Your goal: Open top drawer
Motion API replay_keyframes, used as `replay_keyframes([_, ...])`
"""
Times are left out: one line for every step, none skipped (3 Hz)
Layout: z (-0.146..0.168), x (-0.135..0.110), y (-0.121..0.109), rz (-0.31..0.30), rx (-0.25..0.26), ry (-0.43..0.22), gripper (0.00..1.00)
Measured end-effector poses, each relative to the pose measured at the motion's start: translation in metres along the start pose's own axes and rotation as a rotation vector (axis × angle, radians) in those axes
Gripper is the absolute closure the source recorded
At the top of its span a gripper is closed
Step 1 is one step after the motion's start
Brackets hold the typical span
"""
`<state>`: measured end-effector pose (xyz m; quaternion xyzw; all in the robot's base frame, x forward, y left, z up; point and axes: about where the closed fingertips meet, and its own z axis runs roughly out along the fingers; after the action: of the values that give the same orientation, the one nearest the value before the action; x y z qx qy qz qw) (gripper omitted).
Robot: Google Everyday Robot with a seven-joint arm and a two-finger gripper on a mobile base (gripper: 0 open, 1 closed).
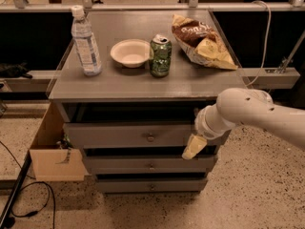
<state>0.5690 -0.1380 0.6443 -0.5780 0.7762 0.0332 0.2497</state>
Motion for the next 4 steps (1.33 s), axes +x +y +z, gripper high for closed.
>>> replay_keyframes([0.0067,-0.0110,0.0005,-0.019,0.007,-0.009,0.00])
replay_keyframes([0.0072,-0.0119,0.0005,-0.020,0.007,-0.010,0.16])
replay_keyframes([0.0072,-0.0119,0.0005,-0.020,0.007,-0.010,0.40])
replay_keyframes([0.0071,-0.0119,0.0005,-0.021,0.007,-0.010,0.63])
